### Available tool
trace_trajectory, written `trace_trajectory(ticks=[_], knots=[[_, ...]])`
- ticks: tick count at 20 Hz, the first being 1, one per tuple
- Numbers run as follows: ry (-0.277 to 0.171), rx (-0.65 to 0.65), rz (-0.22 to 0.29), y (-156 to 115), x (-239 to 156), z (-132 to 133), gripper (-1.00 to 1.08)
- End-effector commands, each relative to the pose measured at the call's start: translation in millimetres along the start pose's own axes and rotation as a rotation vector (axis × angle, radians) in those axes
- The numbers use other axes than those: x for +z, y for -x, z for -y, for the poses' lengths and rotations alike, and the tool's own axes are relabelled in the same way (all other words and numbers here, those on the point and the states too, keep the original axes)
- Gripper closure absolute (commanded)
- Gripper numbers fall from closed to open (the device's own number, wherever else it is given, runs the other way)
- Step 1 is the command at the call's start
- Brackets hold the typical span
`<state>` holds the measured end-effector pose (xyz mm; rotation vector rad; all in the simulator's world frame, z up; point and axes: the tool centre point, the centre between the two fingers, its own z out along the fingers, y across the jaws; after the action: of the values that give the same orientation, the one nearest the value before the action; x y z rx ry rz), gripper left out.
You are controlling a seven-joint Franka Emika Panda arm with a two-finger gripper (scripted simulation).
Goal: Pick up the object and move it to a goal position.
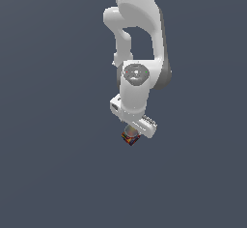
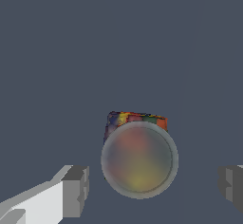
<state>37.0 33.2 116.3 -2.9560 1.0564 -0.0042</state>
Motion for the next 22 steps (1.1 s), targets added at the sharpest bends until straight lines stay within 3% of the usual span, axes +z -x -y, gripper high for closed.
trace_trajectory(ticks=[1,14,22], knots=[[0.001,0.037,0.001,1,3,2,-0.92],[0.003,0.084,0.002,2,12,5,-0.92],[0.003,0.088,0.002,3,50,4,-0.92]])
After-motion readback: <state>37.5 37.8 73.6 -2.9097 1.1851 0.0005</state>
